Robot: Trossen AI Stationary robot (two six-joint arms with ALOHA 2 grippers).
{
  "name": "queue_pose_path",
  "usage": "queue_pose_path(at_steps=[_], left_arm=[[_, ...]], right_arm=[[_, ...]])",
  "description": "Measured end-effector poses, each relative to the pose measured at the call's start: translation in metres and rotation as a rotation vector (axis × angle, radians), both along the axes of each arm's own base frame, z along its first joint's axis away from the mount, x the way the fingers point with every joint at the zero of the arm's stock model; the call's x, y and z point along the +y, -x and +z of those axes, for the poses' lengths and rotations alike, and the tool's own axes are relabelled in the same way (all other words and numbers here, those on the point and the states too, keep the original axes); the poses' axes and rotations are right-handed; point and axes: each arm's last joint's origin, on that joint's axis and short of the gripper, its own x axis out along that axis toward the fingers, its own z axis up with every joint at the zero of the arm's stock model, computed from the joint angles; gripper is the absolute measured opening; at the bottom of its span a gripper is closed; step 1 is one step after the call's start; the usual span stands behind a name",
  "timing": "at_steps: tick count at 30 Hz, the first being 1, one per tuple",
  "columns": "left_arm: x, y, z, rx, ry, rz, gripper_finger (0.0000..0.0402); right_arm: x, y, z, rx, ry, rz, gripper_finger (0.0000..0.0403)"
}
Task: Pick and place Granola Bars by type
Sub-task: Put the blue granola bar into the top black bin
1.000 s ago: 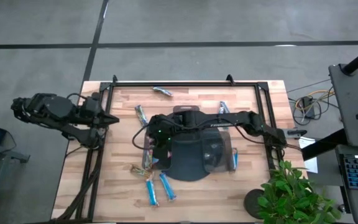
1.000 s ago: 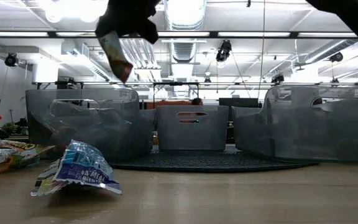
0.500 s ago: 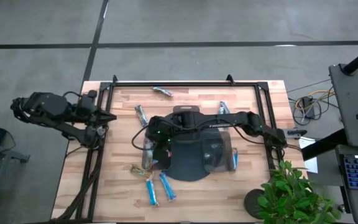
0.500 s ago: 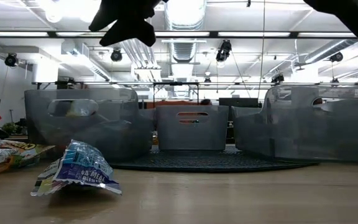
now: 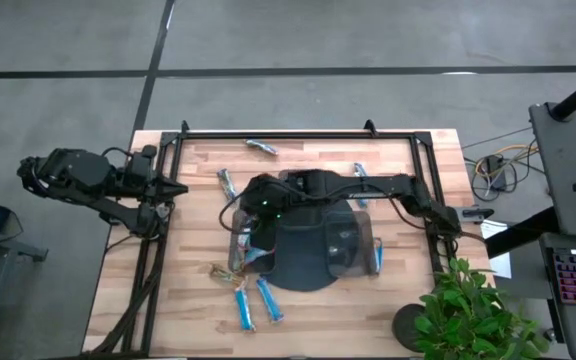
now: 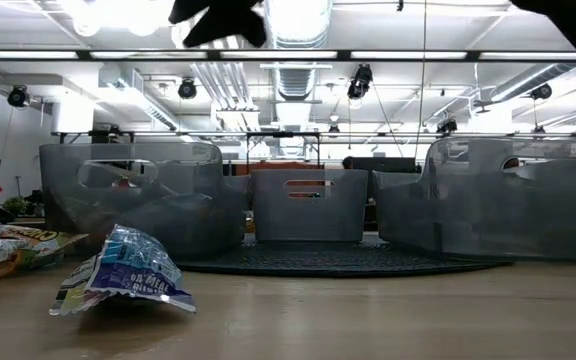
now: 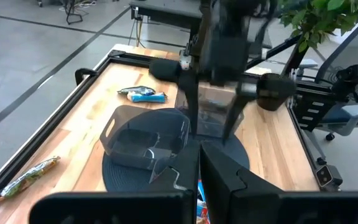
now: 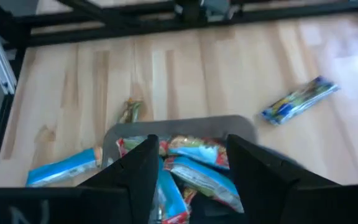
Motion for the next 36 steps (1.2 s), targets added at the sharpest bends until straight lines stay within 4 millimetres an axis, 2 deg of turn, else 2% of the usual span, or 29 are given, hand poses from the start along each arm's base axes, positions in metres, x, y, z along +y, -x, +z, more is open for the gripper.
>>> queue_pose_path(at_steps=[11, 13, 16, 25, 29, 36], left_arm=[[0.0, 0.0, 0.004, -0.048, 0.003, -0.007, 0.0], [0.0, 0.0, 0.005, -0.052, -0.004, -0.01, 0.0], [0.001, 0.0, 0.006, -0.068, -0.017, 0.027, 0.0], [0.001, -0.004, 0.016, -0.178, -0.011, 0.087, 0.0], [0.002, -0.007, 0.017, -0.187, -0.038, 0.131, 0.0], [0.002, -0.016, 0.019, -0.183, -0.133, 0.194, 0.0]], right_arm=[[-0.008, 0.048, 0.071, -0.138, 0.023, -0.015, 0.0177], [-0.01, 0.061, 0.085, -0.169, 0.04, -0.002, 0.017], [-0.015, 0.079, 0.096, -0.179, 0.07, 0.008, 0.0143], [-0.033, 0.142, 0.099, -0.178, 0.089, -0.049, 0.0017], [-0.036, 0.172, 0.092, -0.219, 0.117, -0.134, 0.0012], [-0.036, 0.215, 0.074, -0.257, 0.04, -0.201, 0.0009]])
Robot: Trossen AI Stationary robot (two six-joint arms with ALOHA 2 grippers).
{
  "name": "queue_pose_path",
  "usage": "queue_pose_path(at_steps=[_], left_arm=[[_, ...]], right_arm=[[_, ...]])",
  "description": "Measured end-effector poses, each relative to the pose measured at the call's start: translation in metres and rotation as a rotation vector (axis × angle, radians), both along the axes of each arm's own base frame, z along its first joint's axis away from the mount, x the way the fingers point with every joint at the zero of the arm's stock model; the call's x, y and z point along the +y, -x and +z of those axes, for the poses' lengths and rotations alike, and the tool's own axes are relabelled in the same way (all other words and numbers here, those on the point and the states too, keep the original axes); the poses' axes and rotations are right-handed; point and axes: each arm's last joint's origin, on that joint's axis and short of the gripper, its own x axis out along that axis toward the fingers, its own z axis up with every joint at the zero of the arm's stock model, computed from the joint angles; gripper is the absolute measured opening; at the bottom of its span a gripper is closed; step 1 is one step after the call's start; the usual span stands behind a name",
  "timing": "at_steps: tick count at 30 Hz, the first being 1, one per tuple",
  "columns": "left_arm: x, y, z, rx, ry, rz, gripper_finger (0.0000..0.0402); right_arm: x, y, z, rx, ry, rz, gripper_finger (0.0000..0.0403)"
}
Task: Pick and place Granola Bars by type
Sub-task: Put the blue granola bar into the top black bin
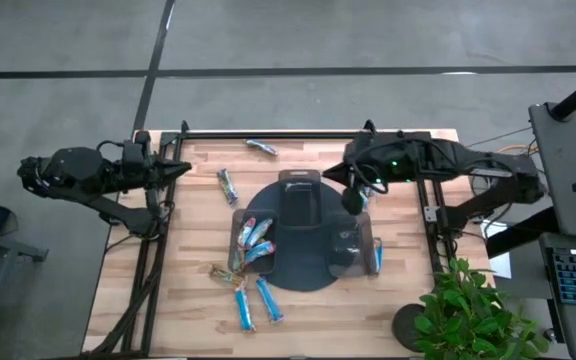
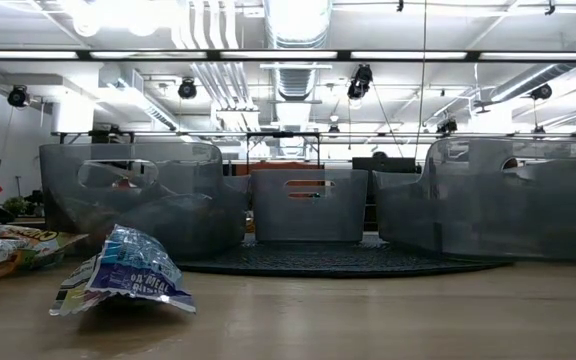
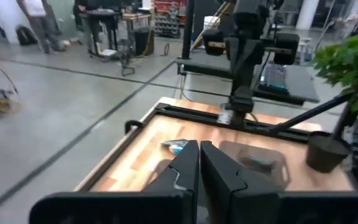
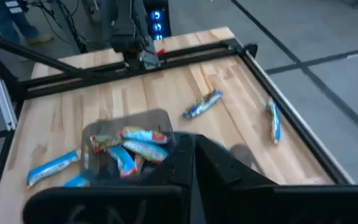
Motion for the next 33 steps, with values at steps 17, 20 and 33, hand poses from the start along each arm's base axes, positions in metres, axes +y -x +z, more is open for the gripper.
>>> queue_pose_path(at_steps=[17, 20, 33], left_arm=[[0.014, 0.022, 0.061, -0.071, -0.047, 0.23, 0.0061], [0.014, 0.022, 0.063, -0.047, 0.004, 0.248, 0.0099], [0.02, -0.002, 0.047, 0.041, 0.166, 0.464, 0.0215]], right_arm=[[0.003, 0.032, -0.011, -0.018, -0.044, -0.034, 0.0009], [0.003, 0.032, -0.011, -0.017, -0.04, -0.032, 0.0009], [0.003, 0.032, -0.011, -0.014, -0.03, -0.026, 0.0009]])
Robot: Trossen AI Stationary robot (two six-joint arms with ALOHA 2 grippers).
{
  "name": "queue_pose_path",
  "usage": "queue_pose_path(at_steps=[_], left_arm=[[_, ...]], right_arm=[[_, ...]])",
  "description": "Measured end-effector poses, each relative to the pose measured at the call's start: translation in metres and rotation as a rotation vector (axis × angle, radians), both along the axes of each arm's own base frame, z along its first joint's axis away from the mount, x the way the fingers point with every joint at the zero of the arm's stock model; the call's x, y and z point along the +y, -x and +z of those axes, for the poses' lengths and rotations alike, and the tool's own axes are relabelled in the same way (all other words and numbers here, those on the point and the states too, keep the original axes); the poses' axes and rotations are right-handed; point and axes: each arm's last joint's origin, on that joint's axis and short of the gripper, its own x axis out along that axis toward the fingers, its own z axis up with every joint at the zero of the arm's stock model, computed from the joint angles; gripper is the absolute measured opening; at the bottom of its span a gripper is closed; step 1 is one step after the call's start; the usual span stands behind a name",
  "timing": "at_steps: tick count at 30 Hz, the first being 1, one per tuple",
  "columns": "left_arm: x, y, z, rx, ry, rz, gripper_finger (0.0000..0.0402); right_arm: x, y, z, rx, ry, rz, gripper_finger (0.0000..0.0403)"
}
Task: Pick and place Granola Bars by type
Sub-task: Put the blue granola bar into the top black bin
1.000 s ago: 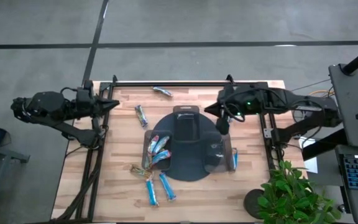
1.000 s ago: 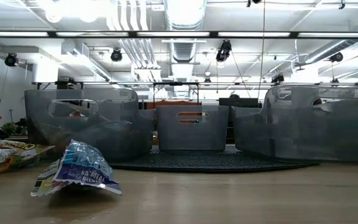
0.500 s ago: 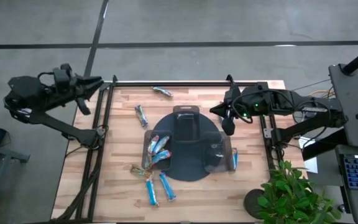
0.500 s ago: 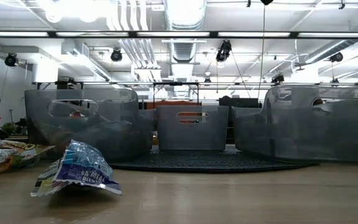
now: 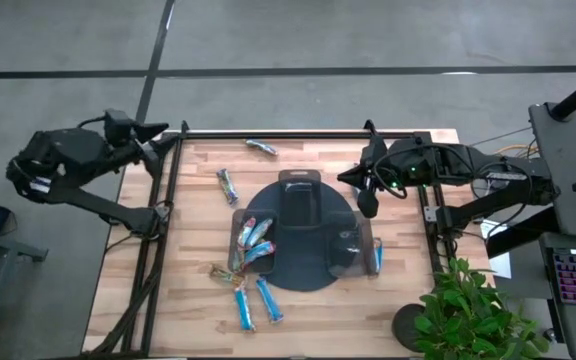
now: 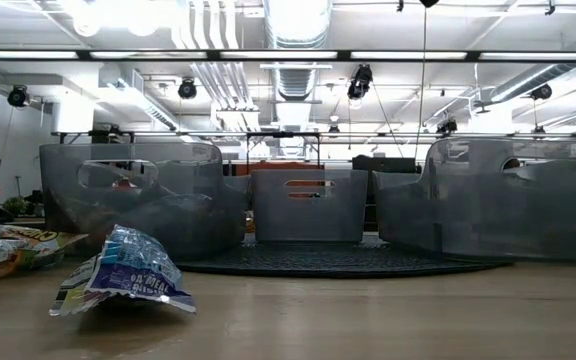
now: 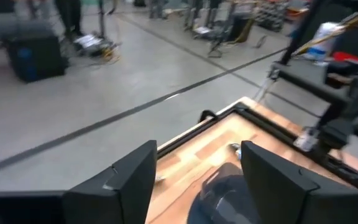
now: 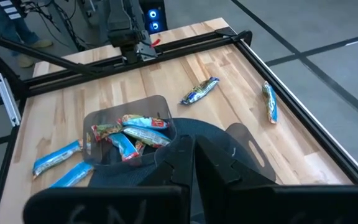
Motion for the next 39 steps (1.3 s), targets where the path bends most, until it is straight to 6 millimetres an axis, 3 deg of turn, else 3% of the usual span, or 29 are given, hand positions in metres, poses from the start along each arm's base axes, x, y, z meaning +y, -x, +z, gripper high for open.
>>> queue_pose_path(at_steps=[14, 28, 34, 39], left_arm=[[0.026, -0.061, -0.02, 0.298, 0.047, -0.149, 0.0218], [0.073, -0.054, -0.035, 0.601, 0.027, -0.333, 0.0218], [0.09, -0.07, -0.056, 0.79, 0.092, -0.371, 0.0218], [0.105, -0.09, -0.071, 0.787, 0.212, -0.291, 0.0218]], right_arm=[[0.0, 0.0, 0.0, 0.001, -0.016, -0.005, 0.0009], [0.0, 0.0, -0.001, 0.006, -0.029, -0.003, 0.0008], [0.0, 0.0, -0.001, 0.007, -0.029, -0.003, 0.0009], [0.0, 0.0, -0.001, 0.007, -0.029, -0.003, 0.0009]])
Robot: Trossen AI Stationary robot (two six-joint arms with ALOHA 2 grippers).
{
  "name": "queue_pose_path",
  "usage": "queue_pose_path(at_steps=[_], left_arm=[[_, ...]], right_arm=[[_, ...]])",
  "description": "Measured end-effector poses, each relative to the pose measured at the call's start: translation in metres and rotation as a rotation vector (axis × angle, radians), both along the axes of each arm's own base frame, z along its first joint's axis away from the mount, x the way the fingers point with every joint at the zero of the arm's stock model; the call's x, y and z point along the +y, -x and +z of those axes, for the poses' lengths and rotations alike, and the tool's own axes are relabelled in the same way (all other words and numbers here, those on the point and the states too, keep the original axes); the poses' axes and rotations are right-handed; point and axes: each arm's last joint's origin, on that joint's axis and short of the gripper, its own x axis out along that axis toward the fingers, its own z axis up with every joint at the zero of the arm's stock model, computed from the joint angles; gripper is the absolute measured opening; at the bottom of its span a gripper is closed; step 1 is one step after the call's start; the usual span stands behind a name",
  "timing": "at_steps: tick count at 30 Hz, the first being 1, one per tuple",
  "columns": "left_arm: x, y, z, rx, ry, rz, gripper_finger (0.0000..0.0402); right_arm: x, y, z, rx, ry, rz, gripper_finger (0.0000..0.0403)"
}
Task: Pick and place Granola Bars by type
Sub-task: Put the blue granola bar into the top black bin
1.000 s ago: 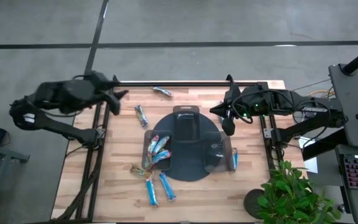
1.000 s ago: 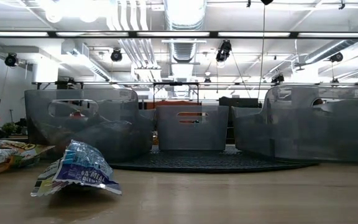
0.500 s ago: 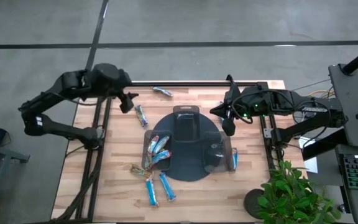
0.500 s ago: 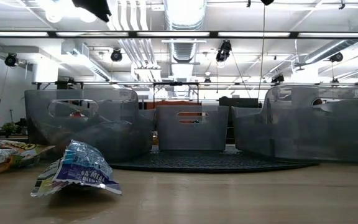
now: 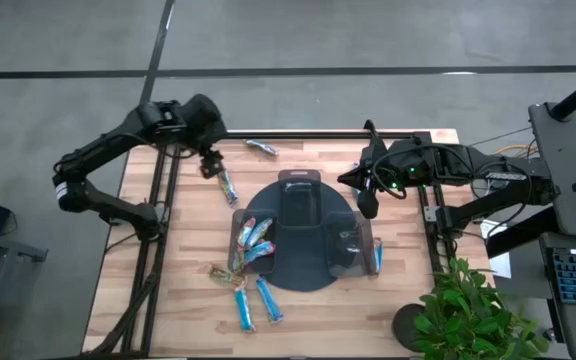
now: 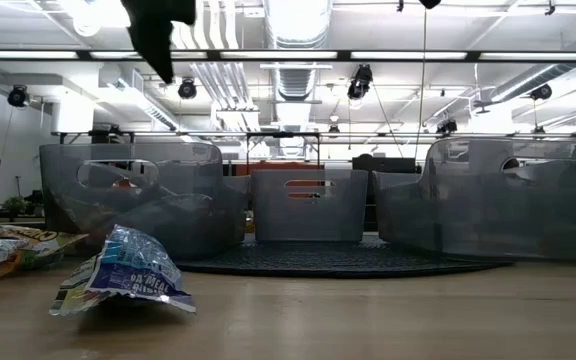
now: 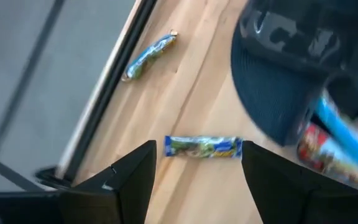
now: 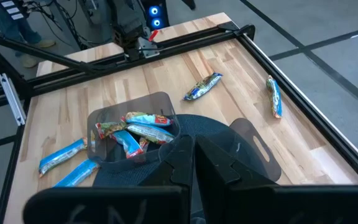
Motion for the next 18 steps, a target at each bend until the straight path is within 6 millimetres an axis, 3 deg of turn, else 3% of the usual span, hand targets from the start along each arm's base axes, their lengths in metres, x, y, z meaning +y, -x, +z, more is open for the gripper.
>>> queue_pose_path(at_steps=[6, 12, 18], left_arm=[[0.024, -0.021, -0.02, -0.019, 0.101, 0.225, 0.0218], [0.048, -0.033, -0.043, -0.051, 0.237, 0.601, 0.0218], [0.067, -0.04, -0.07, 0.032, 0.265, 0.876, 0.0218]], right_arm=[[0.0, -0.001, -0.003, 0.011, 0.0, 0.0, 0.0009], [0.0, -0.002, -0.012, 0.039, 0.001, 0.0, 0.0009], [0.0, -0.003, -0.017, 0.054, 0.002, 0.0, 0.0009]])
